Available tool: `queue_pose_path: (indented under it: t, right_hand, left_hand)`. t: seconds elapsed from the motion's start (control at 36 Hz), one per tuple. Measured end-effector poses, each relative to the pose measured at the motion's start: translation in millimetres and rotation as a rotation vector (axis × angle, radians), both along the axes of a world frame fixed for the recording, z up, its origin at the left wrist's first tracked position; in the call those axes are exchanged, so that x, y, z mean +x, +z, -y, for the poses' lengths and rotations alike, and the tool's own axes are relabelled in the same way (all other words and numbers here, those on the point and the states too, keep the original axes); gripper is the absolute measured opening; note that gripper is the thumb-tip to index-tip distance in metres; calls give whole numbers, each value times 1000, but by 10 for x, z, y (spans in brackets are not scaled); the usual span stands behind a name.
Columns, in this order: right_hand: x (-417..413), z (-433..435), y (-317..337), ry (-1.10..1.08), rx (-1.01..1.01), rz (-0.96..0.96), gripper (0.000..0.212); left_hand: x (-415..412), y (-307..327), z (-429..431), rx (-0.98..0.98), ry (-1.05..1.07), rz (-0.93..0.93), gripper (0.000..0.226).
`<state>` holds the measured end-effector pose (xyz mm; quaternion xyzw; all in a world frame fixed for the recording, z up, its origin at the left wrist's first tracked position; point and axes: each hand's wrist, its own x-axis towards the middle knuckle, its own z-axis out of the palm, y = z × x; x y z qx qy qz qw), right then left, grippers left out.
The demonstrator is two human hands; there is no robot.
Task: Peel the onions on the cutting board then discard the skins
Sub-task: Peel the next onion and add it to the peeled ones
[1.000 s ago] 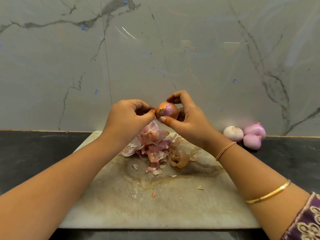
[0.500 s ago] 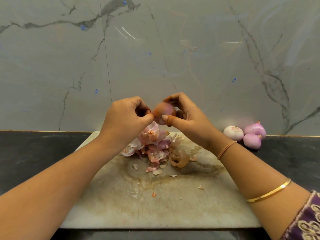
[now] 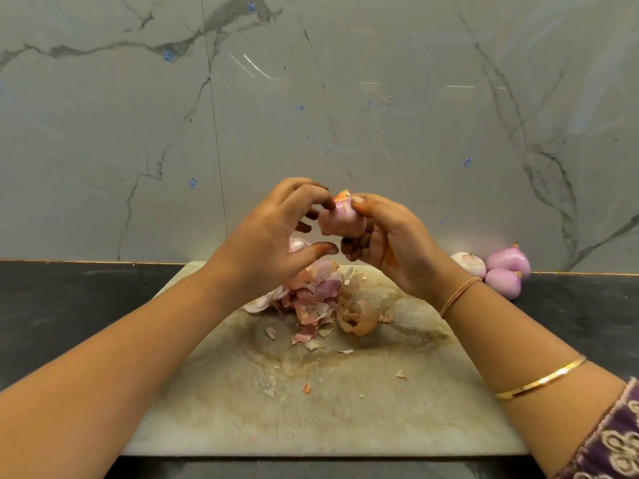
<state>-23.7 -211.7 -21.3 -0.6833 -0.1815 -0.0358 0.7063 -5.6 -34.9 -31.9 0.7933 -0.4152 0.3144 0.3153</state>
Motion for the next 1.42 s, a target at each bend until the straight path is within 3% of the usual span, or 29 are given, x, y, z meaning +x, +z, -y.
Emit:
queue_pose_path:
  t: [0.28,0.42,0.61,0.86,1.03,1.42]
  right_hand:
    - [-3,-44,-18,44,14,-61,30]
    - [2,-35,-18,30,45,-93,32]
    - [7,-47,-27,15,13,-59,30]
    - [9,-14,-29,66,88,-81,24]
    - [13,-13,-34,119,135,-109,27]
    - [-1,-5,-28,142,184,-184,28]
  left_hand:
    - [40,-9,-24,-65,-76,37,34]
    - [28,-14,-12,-41,-12,88,18]
    - [29,-8,-3,-80,-86,16,34]
    - [48,-28,-20,-71,-25,85,22]
    - [31,-7,-19,-94,-76,65,39]
    - [4,-19,-18,-73,-1,195,21]
